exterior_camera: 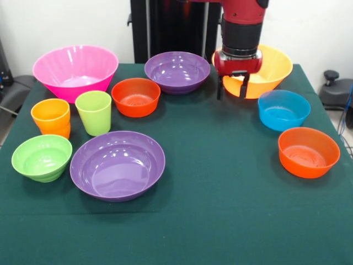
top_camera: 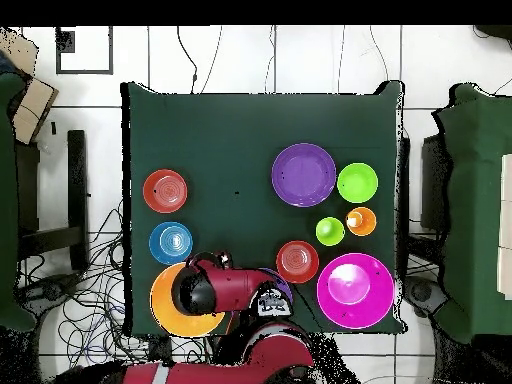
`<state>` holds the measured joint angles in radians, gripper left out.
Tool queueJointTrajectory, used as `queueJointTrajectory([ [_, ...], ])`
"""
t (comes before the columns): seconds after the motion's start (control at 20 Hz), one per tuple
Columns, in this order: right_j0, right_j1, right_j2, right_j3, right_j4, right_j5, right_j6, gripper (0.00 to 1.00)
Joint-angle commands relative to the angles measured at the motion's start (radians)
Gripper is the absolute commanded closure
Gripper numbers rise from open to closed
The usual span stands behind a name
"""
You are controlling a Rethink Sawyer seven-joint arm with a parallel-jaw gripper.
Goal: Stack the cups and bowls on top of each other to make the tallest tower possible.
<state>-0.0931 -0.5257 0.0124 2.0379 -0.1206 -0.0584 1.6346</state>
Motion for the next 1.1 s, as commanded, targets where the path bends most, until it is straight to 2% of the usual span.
queueJointTrajectory([
  [0.05, -0.012, 0.006, 0.041, -0.045, -0.009, -0.025, 0.153, 0.0],
  [0.35, -0.036, -0.08, 0.07, -0.027, 0.011, 0.077, 0.141, 0.0],
  [0.7, -0.027, -0.104, 0.062, -0.058, 0.048, 0.154, 0.139, 0.0],
  [0.9, -0.03, -0.143, 0.064, -0.087, 0.068, 0.237, 0.121, 0.0],
  [1.1, -0.044, -0.131, 0.073, -0.149, 0.072, 0.303, 0.096, 0.0],
])
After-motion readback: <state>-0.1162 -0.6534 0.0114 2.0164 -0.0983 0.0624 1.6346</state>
